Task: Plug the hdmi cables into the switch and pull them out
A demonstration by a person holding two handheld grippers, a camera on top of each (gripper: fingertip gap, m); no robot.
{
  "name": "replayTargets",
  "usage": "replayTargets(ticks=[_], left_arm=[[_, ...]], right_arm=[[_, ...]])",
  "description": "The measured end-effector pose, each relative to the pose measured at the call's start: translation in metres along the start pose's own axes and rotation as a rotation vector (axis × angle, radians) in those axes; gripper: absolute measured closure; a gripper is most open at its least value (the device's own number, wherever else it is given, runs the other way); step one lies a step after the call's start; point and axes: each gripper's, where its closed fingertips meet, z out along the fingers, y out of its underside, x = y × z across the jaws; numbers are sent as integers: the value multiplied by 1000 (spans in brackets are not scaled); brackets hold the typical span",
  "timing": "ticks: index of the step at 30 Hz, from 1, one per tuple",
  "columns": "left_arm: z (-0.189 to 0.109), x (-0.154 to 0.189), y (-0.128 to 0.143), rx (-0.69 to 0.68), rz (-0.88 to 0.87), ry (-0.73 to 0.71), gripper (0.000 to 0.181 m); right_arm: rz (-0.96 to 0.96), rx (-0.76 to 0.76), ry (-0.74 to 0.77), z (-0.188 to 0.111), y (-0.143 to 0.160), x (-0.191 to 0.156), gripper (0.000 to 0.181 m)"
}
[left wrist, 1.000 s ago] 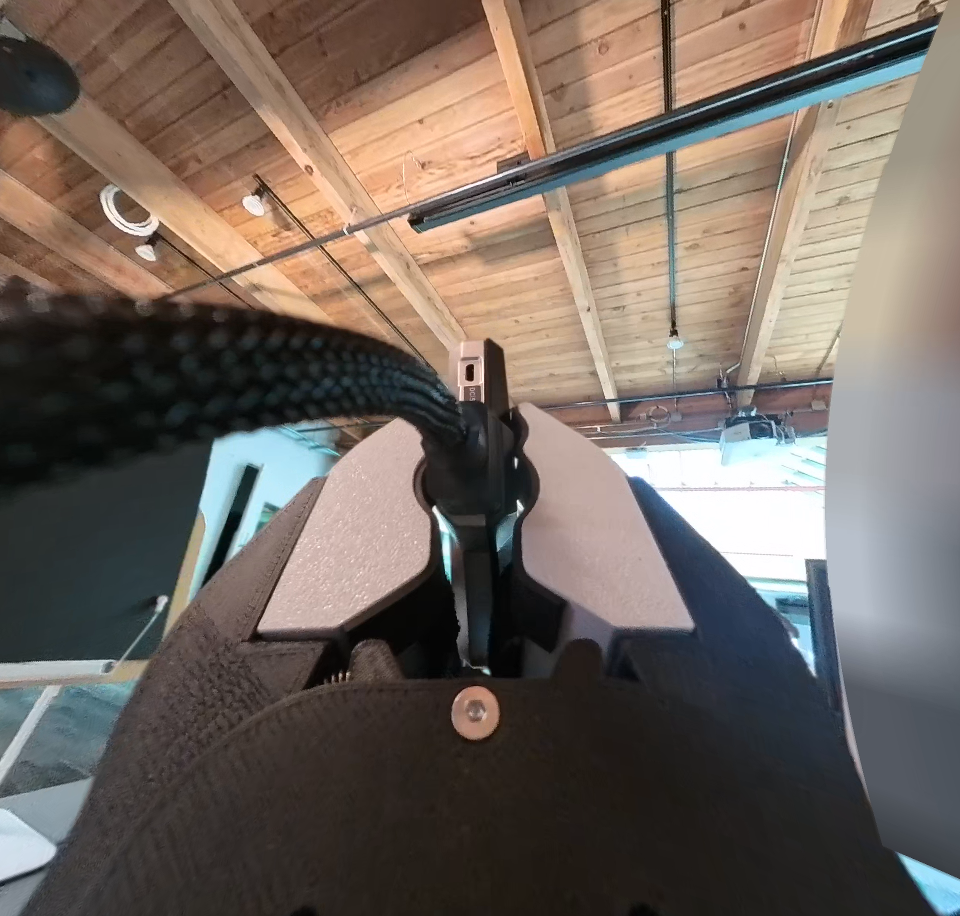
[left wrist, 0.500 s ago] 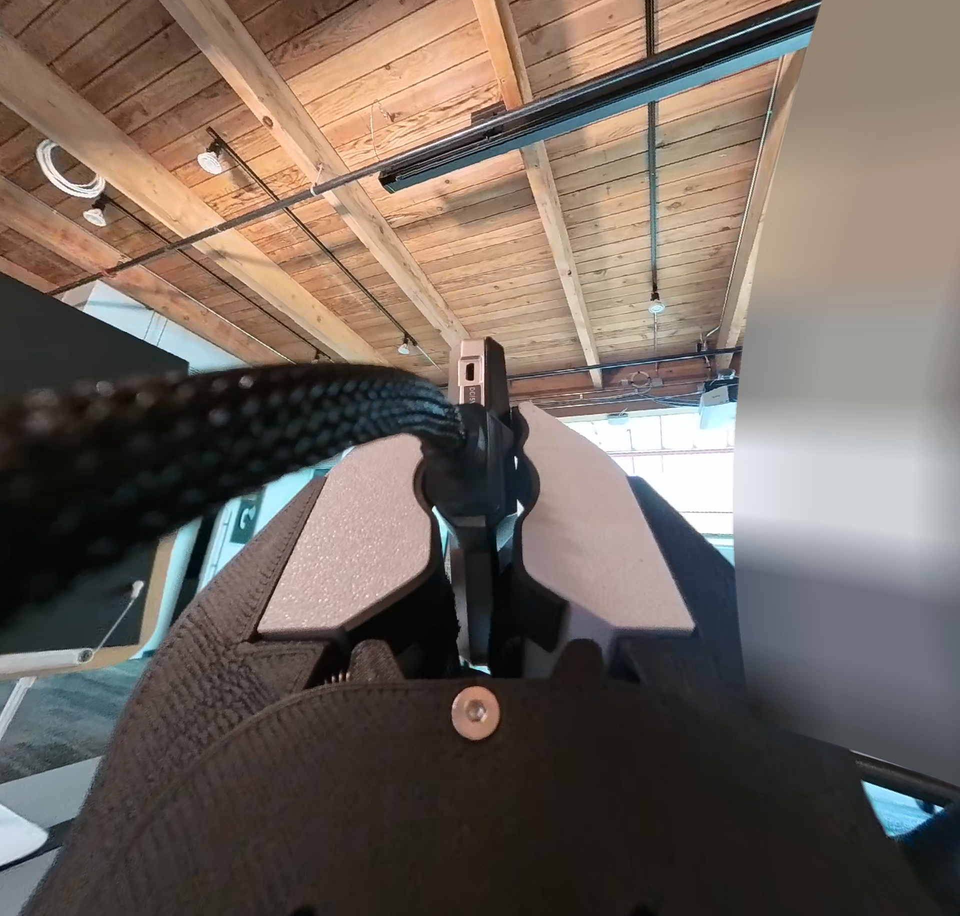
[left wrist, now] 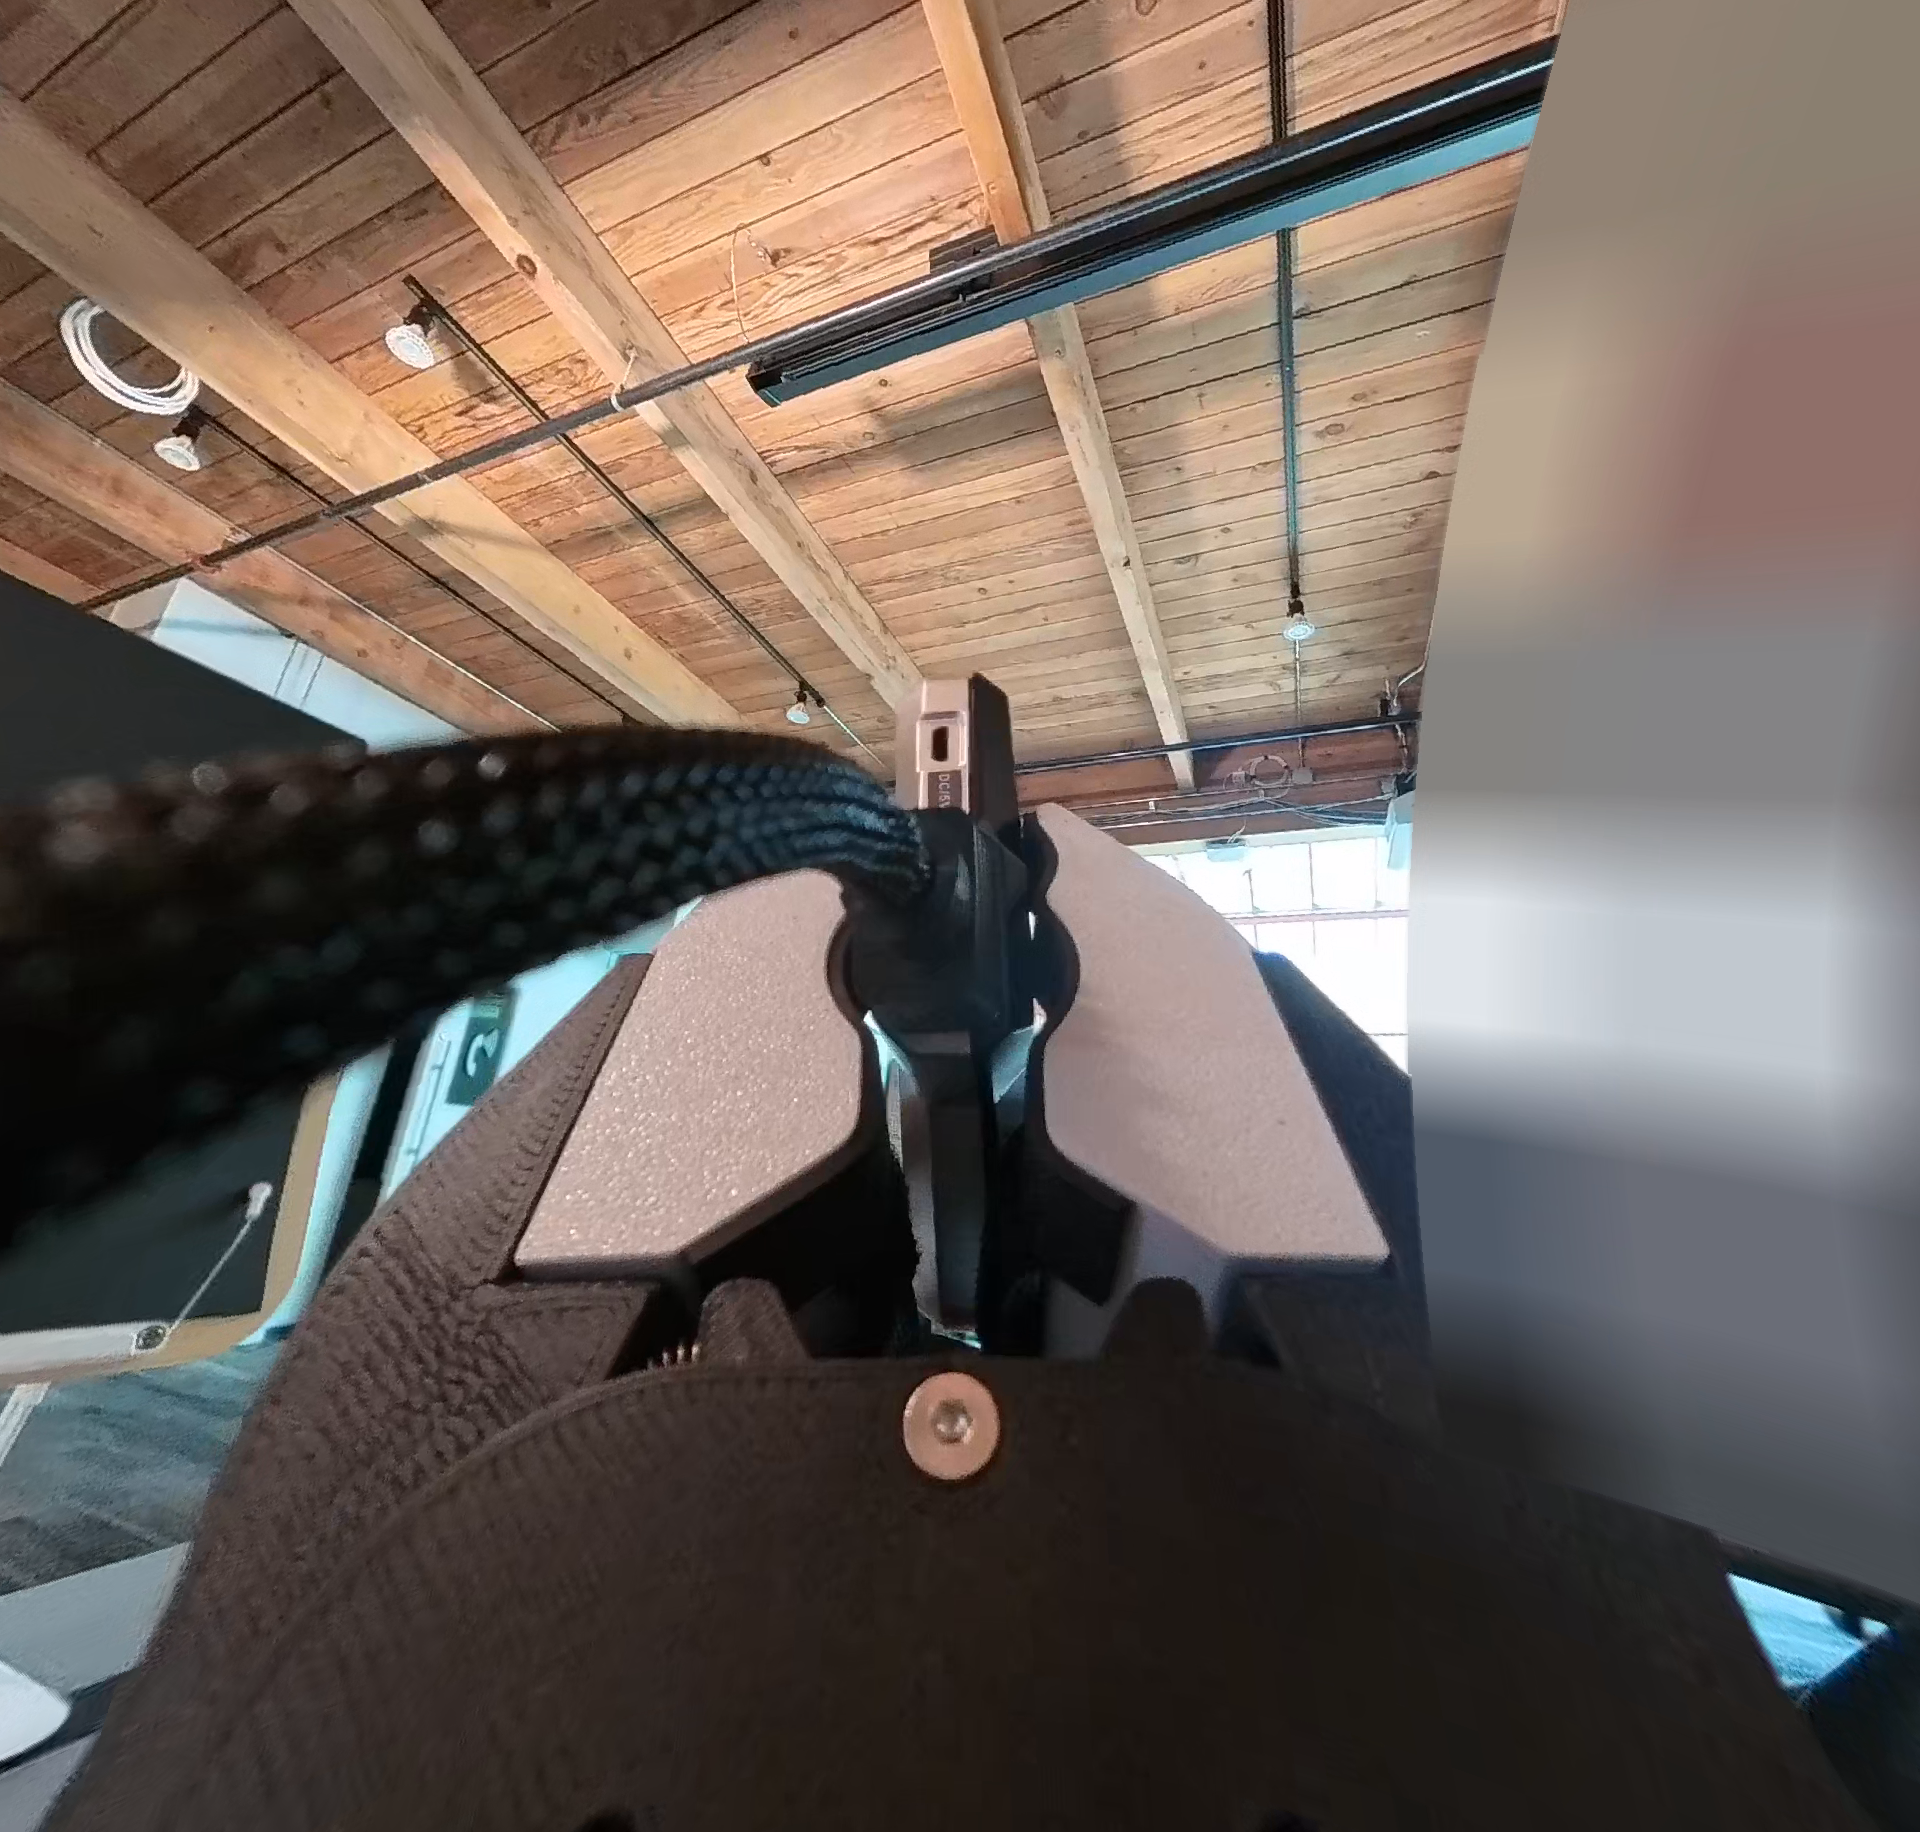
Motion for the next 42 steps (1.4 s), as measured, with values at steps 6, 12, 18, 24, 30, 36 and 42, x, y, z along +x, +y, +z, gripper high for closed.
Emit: replayTargets(ticks=[6,12,18,24,30,36,42], left_arm=[[2,4,4,-12,4,12,158],[1,2,6,-11,-15,9,158],[3,6,10,-25,-1,17,158],[3,4,14,-31,-16,13,158],[3,8,11,-24,-14,21,158],[4,13,11,-25,-8,30,158],[4,12,13,-33,-7,29,158]], right_arm=[[-92,-631,160,-7,104,37,170],[-118,-922,207,-22,151,45,169],[-176,-1078,355,-42,165,64,142],[-334,-991,385,-53,134,46,122],[-541,-501,663,-79,34,66,116],[-413,-515,807,-115,41,126,125],[-458,-766,822,-127,74,132,165]])
